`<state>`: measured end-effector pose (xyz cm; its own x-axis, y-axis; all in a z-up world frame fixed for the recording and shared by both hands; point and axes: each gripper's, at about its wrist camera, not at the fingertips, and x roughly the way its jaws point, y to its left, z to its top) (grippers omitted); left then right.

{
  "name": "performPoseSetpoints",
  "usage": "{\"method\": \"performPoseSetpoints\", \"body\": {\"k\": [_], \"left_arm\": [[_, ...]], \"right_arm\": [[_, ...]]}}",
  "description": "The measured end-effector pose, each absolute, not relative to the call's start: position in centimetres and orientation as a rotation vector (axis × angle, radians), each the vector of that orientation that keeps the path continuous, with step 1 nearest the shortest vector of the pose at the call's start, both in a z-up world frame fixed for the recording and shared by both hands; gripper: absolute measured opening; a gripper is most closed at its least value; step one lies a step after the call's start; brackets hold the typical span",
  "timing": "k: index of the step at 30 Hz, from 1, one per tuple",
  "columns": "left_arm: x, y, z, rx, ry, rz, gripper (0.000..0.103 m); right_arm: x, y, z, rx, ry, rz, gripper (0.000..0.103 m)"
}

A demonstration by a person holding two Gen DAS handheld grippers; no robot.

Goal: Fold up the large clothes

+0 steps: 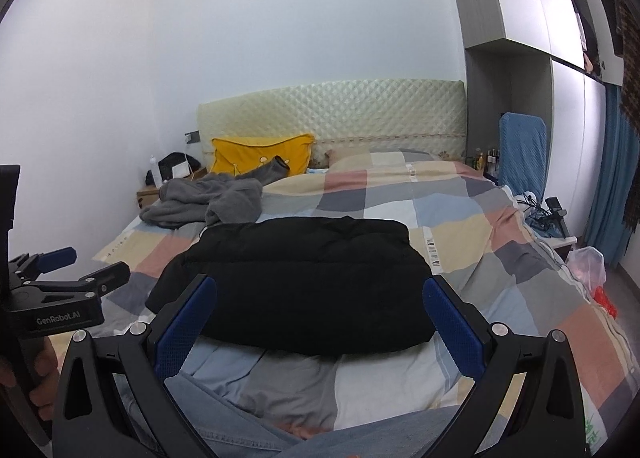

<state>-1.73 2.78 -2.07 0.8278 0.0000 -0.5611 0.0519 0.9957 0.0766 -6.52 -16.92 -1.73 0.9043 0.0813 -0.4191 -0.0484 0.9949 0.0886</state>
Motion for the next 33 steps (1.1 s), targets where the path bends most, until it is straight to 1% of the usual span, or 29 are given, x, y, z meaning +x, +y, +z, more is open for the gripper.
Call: {"method": "performPoseSetpoints", "body": {"k": [33], "left_arm": [[-1.82,3.04,-1.94,0.048,0.6,-0.037,0.103]], "right_arm": [[-6.2,-16.42,-1.97,0.06,0.454,0.064,0.103]]}}
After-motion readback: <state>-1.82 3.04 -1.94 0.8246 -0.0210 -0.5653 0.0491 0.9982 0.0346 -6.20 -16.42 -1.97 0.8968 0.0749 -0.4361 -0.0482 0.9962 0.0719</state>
